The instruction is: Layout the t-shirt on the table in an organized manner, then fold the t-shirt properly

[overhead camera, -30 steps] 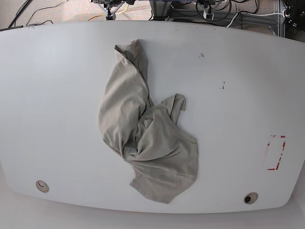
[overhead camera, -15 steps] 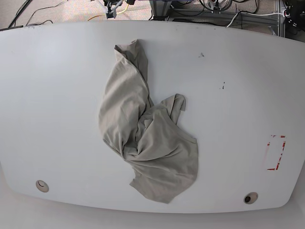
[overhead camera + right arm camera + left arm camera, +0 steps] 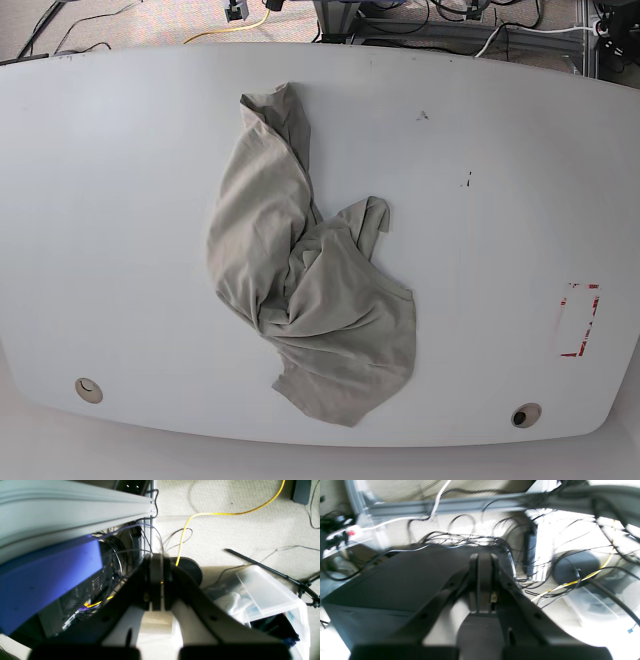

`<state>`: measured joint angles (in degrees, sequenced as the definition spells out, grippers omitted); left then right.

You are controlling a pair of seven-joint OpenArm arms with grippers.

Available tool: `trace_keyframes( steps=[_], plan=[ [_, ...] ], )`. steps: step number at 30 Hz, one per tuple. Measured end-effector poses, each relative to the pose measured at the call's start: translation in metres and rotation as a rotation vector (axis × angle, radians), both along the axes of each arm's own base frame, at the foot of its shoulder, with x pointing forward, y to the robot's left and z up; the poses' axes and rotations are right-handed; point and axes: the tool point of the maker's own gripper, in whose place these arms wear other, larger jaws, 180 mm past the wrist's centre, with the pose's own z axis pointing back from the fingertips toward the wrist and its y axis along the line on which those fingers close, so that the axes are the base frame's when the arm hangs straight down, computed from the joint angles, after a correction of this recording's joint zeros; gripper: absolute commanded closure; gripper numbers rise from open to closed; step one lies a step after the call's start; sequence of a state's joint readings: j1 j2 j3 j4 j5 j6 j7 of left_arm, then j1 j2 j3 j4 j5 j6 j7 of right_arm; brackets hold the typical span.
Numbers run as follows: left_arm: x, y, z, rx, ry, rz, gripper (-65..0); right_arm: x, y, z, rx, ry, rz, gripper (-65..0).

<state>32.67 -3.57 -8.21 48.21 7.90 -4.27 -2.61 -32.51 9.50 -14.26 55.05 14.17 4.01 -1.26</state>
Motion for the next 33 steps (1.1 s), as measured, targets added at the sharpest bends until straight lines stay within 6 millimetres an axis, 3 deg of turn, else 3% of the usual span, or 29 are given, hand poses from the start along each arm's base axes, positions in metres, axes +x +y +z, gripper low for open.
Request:
trace_keyframes(
  steps=[5,12,14,15,18,20,24,33],
  plan=[
    [0.005,-0.002,0.011,0.001,-0.042,-0.006,0.0,0.009,0.019,0.021,0.052,-0.071,-0.007,-0.6],
    [0.015,-0.007,0.016,-0.006,-0.072,0.005,0.0,0.018,0.025,0.035,0.062,-0.103,0.005,-0.3],
    [0.028,-0.006,0.018,-0.002,-0.096,0.01,-0.1,0.033,0.024,0.039,0.057,-0.122,0.008,-0.2],
    [0.057,-0.012,0.023,-0.011,-0.162,0.02,0.0,0.056,0.021,0.046,0.047,-0.156,-0.007,-0.3],
    [0.06,-0.012,0.02,-0.015,-0.153,0.011,0.0,0.059,0.023,0.042,0.06,-0.166,0.004,-0.3],
    [0.061,-0.01,0.018,-0.013,-0.131,0.005,0.0,0.049,0.023,0.036,0.055,-0.11,0.018,-0.3],
    [0.08,-0.007,0.025,-0.005,-0.19,-0.001,0.0,0.05,0.022,0.037,0.052,-0.119,0.015,-0.3],
    [0.08,-0.003,0.026,-0.001,-0.187,-0.008,0.0,0.05,0.022,0.037,0.052,-0.125,0.011,-0.3]
  ],
)
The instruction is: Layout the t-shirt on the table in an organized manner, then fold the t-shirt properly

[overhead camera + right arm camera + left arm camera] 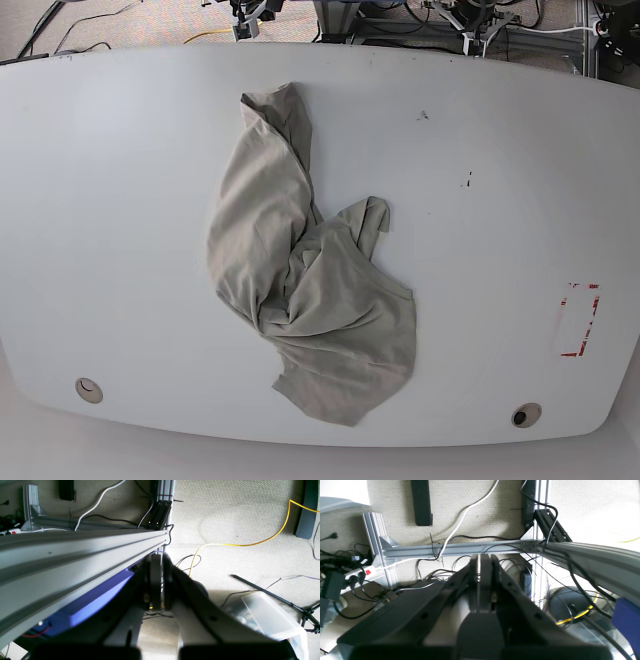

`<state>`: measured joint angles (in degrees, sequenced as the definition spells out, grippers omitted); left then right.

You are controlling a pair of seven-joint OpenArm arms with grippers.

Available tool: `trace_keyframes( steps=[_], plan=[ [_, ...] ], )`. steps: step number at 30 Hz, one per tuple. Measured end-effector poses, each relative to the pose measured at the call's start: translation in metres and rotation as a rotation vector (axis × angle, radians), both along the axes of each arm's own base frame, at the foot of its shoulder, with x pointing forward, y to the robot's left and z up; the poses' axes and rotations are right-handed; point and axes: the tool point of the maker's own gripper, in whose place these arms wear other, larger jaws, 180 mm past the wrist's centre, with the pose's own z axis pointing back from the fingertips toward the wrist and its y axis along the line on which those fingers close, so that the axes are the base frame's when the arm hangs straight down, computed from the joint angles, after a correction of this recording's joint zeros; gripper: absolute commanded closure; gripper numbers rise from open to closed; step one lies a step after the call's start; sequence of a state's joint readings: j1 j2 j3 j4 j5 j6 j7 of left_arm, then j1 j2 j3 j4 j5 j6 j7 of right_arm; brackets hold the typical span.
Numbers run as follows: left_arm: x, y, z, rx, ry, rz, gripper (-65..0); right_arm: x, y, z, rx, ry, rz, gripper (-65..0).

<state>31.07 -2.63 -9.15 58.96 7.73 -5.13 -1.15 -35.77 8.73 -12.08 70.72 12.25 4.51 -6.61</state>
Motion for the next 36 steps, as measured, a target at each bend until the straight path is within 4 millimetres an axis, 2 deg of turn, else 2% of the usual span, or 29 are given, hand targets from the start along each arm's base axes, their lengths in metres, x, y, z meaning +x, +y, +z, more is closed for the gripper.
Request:
trace_keyframes(
  steps=[9,16,23,32,36],
  plan=[
    [0.0,0.007,0.001,0.014,-0.001,-0.002,0.0,-0.008,-0.003,0.001,-0.003,0.006,0.001,-0.3],
    [-0.004,0.006,0.001,0.012,0.004,-0.001,0.0,-0.024,-0.012,0.002,-0.019,0.021,0.005,-0.3],
    [-0.023,0.006,0.0,0.012,0.04,-0.001,0.0,-0.039,-0.011,0.004,-0.014,0.032,-0.001,-0.3],
    [-0.037,0.006,0.003,0.011,0.027,-0.004,0.0,-0.054,-0.026,0.008,-0.012,0.039,-0.029,-0.3],
    [-0.048,0.018,0.008,0.026,0.015,0.025,0.0,-0.059,-0.034,0.01,-0.016,0.044,-0.05,-0.3]
  ],
)
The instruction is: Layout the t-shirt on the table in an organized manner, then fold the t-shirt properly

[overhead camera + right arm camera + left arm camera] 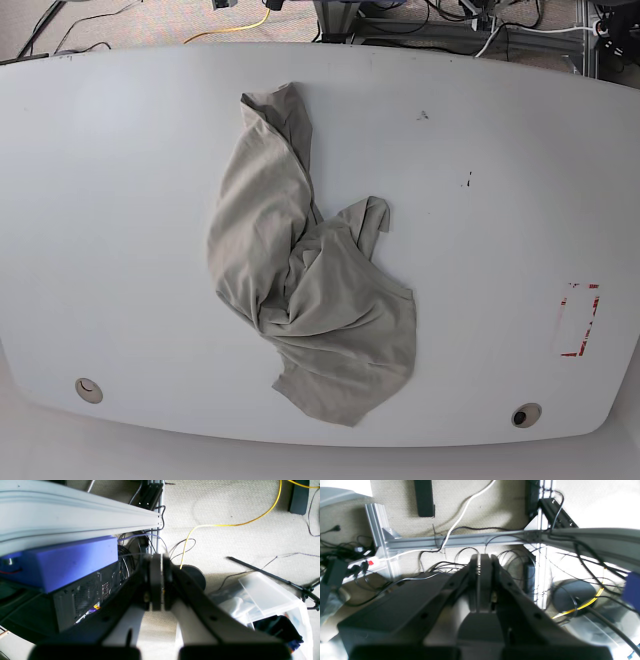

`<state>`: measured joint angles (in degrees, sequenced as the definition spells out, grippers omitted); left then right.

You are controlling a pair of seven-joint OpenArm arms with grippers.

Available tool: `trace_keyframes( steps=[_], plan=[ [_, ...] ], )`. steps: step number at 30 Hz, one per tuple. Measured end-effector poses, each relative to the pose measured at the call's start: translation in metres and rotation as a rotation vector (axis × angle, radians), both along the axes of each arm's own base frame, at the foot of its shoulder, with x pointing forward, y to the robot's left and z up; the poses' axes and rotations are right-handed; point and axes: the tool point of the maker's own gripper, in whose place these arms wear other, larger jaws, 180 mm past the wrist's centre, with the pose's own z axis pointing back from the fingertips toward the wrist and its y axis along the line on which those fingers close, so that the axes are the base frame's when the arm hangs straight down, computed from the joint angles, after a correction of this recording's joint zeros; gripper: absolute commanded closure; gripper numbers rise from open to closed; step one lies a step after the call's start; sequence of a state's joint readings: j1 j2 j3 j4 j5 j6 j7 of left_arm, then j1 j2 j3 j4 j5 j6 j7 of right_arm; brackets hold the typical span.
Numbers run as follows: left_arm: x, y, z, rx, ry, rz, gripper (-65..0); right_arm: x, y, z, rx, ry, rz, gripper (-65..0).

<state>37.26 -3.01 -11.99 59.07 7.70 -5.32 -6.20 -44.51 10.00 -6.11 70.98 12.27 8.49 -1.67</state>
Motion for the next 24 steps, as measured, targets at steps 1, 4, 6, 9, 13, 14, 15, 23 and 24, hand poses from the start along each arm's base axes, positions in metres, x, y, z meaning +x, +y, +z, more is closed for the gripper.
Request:
trace_keyframes(
  steps=[1,4,6,9,13,14,15,23,24],
  plan=[
    [-0.003,0.003,0.0,0.007,0.006,0.006,0.0,-0.001,-0.001,0.001,0.004,0.0,0.0,-0.3],
    [-0.009,0.012,0.002,0.024,0.014,0.021,0.0,-0.006,-0.003,0.002,0.007,0.008,-0.005,-0.3],
    [-0.011,0.017,0.003,0.033,0.015,0.033,0.0,-0.01,-0.004,0.003,0.015,0.013,-0.007,-0.3],
    [-0.012,0.021,0.005,0.039,0.009,0.042,0.0,-0.016,-0.007,0.005,0.02,0.021,-0.012,-0.2],
    [-0.018,0.018,0.005,-0.004,0.019,0.039,0.0,-0.017,-0.014,0.011,0.011,0.013,-0.023,-0.2],
    [-0.019,0.018,0.005,-0.009,0.021,0.04,0.0,-0.018,-0.014,0.013,0.013,0.011,-0.022,-0.2],
    [-0.021,0.018,0.006,-0.018,0.024,0.043,0.0,-0.015,-0.014,0.016,0.012,0.001,-0.021,-0.2],
    [-0.006,0.026,0.031,-0.025,-0.051,0.024,0.0,-0.002,-0.007,0.036,0.031,-0.057,-0.015,-0.2],
    [0.0,0.026,0.037,-0.019,-0.07,0.015,0.0,-0.002,-0.007,0.038,0.031,-0.062,-0.014,-0.2]
  ],
)
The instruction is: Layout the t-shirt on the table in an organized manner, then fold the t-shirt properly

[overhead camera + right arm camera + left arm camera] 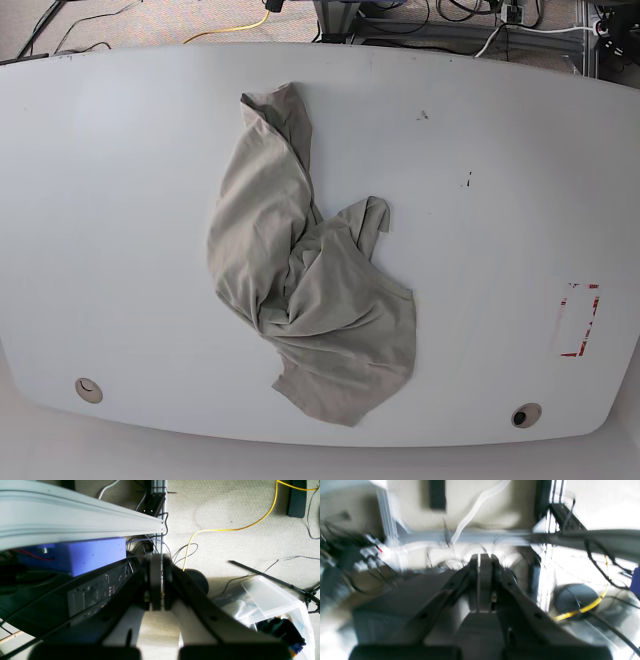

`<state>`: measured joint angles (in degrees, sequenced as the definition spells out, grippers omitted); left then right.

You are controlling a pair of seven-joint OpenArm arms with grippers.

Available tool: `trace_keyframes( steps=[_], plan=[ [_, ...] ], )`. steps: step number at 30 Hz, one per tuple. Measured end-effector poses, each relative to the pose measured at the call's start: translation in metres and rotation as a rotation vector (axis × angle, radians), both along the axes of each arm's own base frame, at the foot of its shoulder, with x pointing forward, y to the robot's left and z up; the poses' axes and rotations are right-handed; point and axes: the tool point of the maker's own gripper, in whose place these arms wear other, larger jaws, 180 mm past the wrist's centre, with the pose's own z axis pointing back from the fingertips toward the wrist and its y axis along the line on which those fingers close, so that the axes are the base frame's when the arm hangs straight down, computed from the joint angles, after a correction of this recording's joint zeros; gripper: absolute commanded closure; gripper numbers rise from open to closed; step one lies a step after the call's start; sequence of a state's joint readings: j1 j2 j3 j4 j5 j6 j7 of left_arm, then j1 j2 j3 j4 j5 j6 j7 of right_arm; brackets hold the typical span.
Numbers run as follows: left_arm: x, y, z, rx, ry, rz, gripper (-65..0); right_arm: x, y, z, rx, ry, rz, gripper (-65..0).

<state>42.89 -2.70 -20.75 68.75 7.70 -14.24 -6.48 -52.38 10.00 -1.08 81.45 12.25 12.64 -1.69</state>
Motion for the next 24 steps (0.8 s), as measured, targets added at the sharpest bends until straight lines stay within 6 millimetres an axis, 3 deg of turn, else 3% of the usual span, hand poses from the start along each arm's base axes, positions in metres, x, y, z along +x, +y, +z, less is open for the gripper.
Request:
trace_keyframes(
  steps=[6,13,20,24],
  plan=[
    [0.02,-0.005,0.026,0.012,-0.087,-0.033,0.0,0.003,0.004,0.016,0.009,-0.031,0.005,-0.2],
    [0.02,-0.006,0.044,0.029,-0.102,-0.059,0.0,0.005,0.009,0.038,0.017,-0.062,0.008,-0.2],
    [0.015,0.002,0.061,0.06,-0.113,-0.064,0.0,0.007,-0.011,0.06,-0.034,-0.064,-0.002,-0.2],
    [0.016,0.003,0.069,0.074,-0.123,-0.065,0.0,0.018,-0.023,0.079,-0.063,-0.097,0.007,-0.2]
  ],
)
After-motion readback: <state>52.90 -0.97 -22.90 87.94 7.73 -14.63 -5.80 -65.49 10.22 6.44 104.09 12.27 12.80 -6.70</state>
